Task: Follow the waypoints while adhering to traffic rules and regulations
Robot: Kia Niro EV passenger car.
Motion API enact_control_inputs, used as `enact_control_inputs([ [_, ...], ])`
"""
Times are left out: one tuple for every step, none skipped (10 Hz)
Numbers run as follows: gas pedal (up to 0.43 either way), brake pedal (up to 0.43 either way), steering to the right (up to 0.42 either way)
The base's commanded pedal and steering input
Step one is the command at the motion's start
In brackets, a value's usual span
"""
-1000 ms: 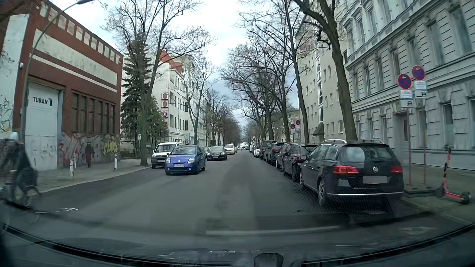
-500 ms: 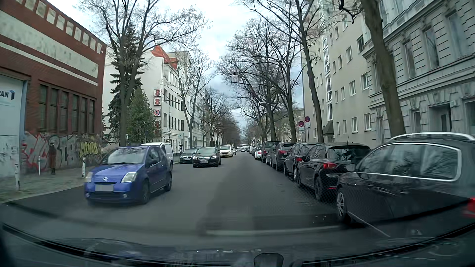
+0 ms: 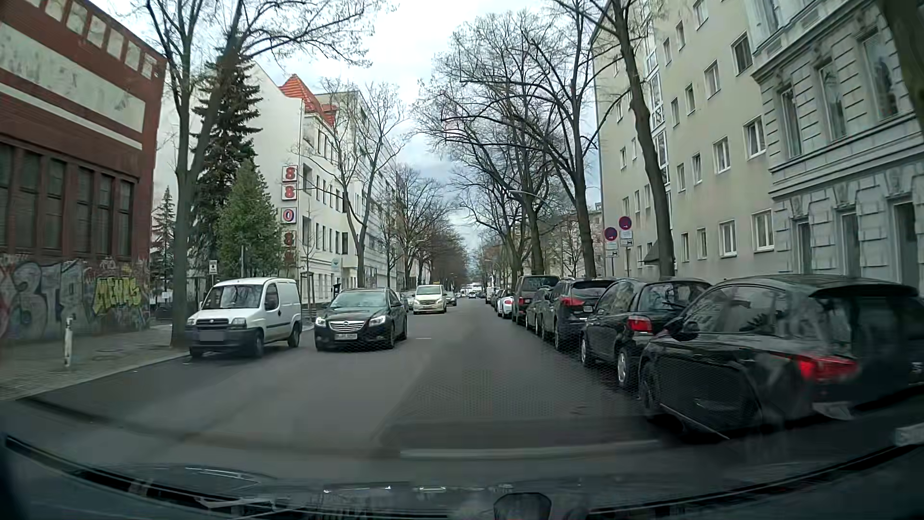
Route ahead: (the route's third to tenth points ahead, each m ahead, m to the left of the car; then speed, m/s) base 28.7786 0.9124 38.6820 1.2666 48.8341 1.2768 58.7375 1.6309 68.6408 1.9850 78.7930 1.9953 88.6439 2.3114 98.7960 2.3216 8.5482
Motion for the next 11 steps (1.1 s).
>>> enact_control_inputs([
  [0.11, 0.012, -0.003],
  [0.087, 0.012, -0.004],
  [0.067, 0.012, -0.004],
  [0.047, 0.012, -0.004],
  [0.039, 0.012, -0.004],
  [0.028, 0.012, -0.006],
  [0.028, 0.012, -0.007],
  [0.028, 0.012, -0.007],
  [0.02, 0.012, -0.008],
  [0.02, 0.012, -0.007],
  [0.02, 0.012, -0.007],
])
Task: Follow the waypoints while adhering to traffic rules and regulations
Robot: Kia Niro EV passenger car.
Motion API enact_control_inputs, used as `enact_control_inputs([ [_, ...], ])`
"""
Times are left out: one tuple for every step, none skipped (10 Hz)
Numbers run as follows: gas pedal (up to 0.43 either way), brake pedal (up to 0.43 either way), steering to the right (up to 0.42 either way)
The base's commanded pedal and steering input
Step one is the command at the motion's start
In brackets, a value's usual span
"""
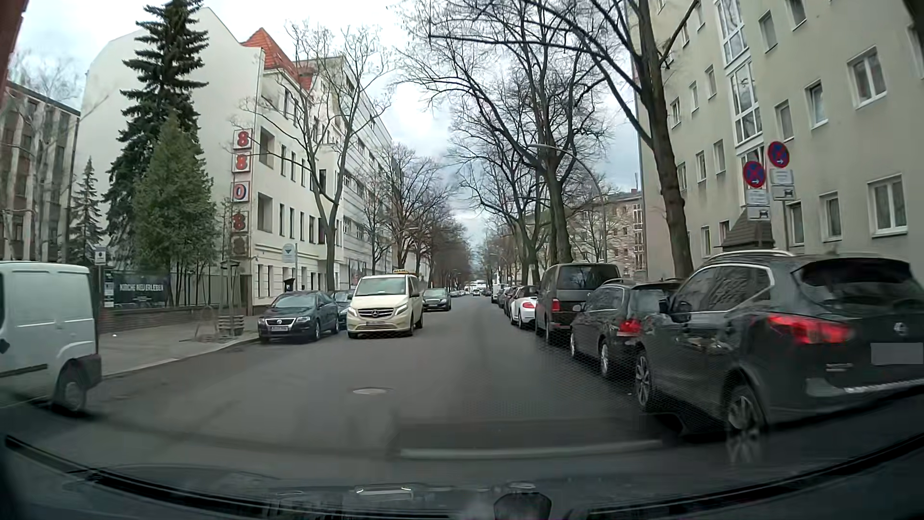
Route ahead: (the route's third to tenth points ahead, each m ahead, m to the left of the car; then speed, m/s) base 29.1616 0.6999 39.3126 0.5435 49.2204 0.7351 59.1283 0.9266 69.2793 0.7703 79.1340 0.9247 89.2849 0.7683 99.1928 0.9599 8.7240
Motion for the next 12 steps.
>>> enact_control_inputs([
  [0.028, 0.012, -0.005],
  [0.039, 0.012, -0.005],
  [0.039, 0.012, -0.004],
  [0.059, 0.018, -0.003],
  [0.059, 0.012, -0.004],
  [0.059, 0.012, -0.005],
  [0.059, 0.012, -0.007],
  [0.059, 0.012, -0.007],
  [0.059, 0.012, -0.007],
  [0.059, 0.012, -0.007],
  [0.059, 0.012, -0.007],
  [0.059, 0.012, -0.009],
])
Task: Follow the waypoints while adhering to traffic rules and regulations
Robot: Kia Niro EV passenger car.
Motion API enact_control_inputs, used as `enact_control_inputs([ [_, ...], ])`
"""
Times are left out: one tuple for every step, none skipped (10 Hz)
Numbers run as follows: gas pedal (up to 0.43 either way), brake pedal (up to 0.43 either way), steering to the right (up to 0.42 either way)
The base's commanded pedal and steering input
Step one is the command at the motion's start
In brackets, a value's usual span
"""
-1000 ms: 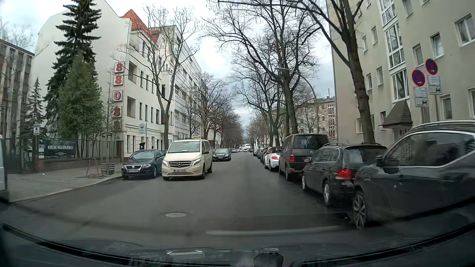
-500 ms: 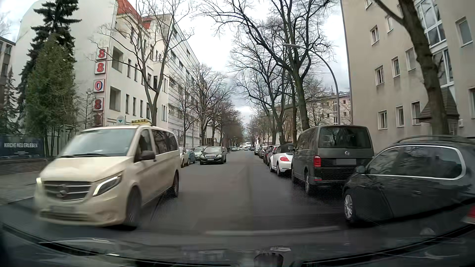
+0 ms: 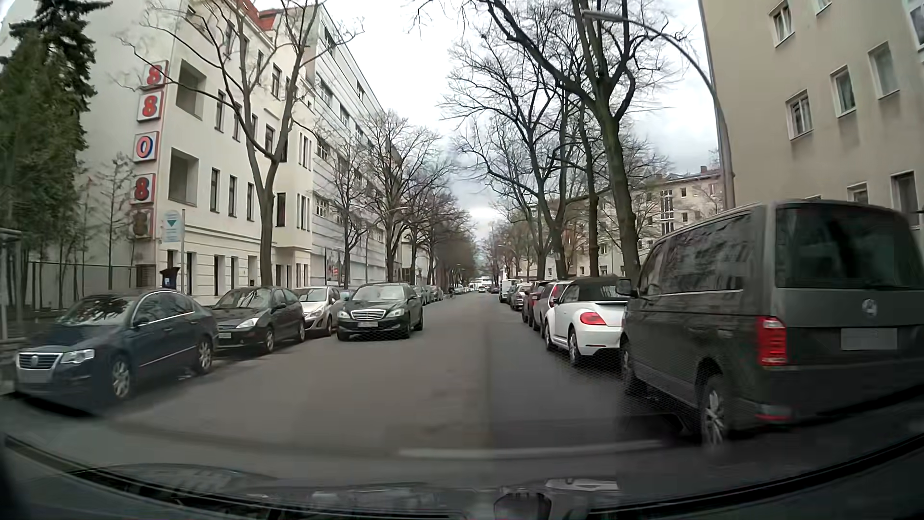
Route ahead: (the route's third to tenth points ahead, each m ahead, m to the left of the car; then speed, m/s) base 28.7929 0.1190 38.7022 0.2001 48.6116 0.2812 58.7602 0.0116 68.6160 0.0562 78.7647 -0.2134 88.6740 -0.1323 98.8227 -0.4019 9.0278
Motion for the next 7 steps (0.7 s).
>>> enact_control_inputs([
  [0.059, 0.012, -0.008],
  [0.047, 0.012, -0.008],
  [0.039, 0.012, -0.007],
  [0.039, 0.012, -0.007],
  [0.059, 0.012, -0.004],
  [0.059, 0.018, -0.004],
  [0.059, 0.012, -0.002],
])
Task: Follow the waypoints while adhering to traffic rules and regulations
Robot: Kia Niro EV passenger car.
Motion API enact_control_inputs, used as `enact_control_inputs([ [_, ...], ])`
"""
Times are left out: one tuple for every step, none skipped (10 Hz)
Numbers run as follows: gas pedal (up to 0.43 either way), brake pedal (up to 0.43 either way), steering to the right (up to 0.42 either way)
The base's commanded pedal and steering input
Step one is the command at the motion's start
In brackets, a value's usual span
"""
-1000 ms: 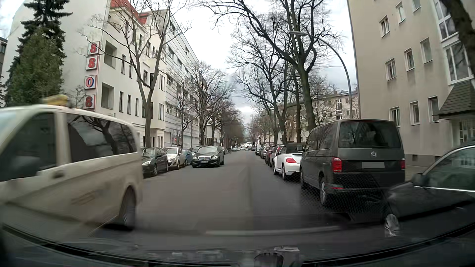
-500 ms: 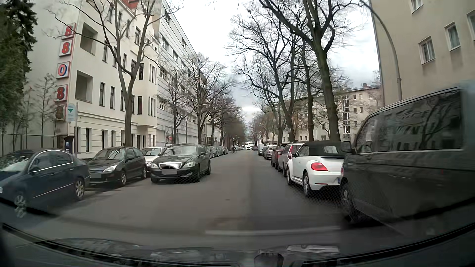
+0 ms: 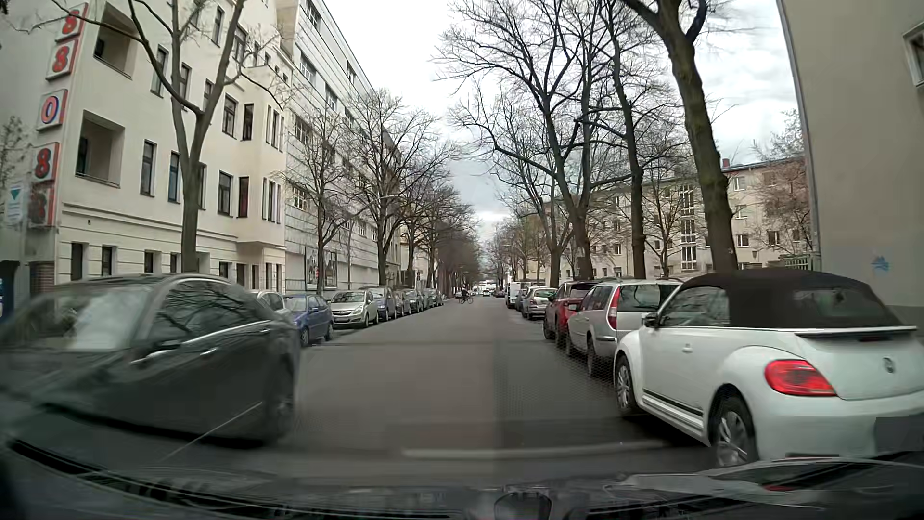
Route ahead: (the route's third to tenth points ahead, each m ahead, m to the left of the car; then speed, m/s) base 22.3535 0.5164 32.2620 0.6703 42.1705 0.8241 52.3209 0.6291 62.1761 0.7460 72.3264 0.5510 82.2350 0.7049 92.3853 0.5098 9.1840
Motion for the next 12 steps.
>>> enact_control_inputs([
  [0.059, 0.012, -0.001],
  [0.059, 0.012, 0.0],
  [0.059, 0.012, 0.003],
  [0.059, 0.012, 0.004],
  [0.059, 0.012, 0.004],
  [0.059, 0.012, 0.004],
  [0.059, 0.012, 0.004],
  [0.059, 0.012, 0.004],
  [0.059, 0.012, 0.004],
  [0.067, 0.012, 0.003],
  [0.067, 0.012, 0.003],
  [0.079, 0.012, 0.003],
])
